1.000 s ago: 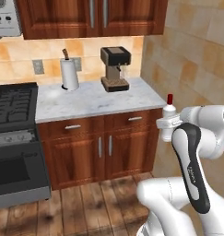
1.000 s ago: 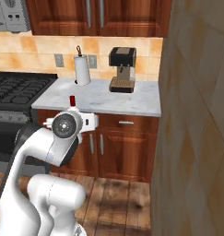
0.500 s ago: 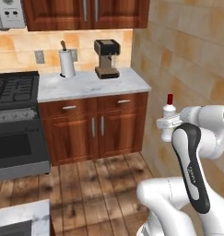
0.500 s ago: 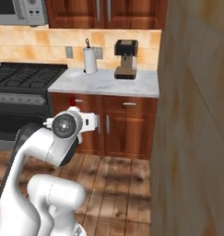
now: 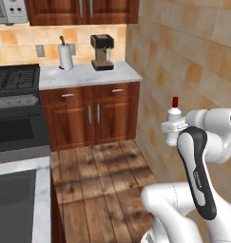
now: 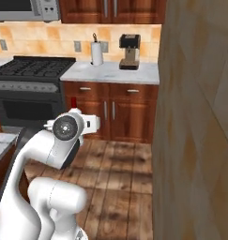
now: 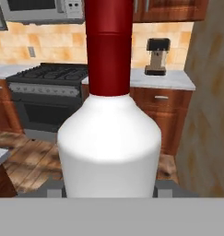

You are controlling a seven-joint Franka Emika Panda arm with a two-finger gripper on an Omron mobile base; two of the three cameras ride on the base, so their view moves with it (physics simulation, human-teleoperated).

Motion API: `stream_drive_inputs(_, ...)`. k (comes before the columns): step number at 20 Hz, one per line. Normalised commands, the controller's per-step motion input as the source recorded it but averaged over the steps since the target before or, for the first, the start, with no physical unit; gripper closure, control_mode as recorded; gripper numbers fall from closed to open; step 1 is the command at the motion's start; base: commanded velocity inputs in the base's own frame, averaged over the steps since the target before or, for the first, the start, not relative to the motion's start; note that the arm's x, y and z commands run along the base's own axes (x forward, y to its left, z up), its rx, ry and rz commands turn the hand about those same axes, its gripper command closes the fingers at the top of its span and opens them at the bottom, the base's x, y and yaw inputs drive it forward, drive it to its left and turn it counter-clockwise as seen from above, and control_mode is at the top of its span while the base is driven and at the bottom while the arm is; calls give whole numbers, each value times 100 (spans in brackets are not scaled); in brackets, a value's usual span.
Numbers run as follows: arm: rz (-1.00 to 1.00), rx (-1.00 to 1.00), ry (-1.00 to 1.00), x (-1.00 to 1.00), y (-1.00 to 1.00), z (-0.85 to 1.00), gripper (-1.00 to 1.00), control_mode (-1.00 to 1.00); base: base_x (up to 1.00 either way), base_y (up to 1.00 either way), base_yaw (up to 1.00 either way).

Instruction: Place the drinks on the dining counter in a tight cluster.

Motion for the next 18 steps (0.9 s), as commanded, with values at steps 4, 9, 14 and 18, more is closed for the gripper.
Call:
stream_drive_inputs(4, 0, 0, 0, 0, 0, 0, 100, 100, -94, 0, 0)
stream_drive_inputs(9, 0, 0, 0, 0, 0, 0, 100, 100, -94, 0, 0)
stream_drive_inputs(14, 0, 0, 0, 0, 0, 0, 100, 100, -94, 0, 0)
stream_drive_inputs(18, 0, 0, 0, 0, 0, 0, 100, 100, -94, 0, 0)
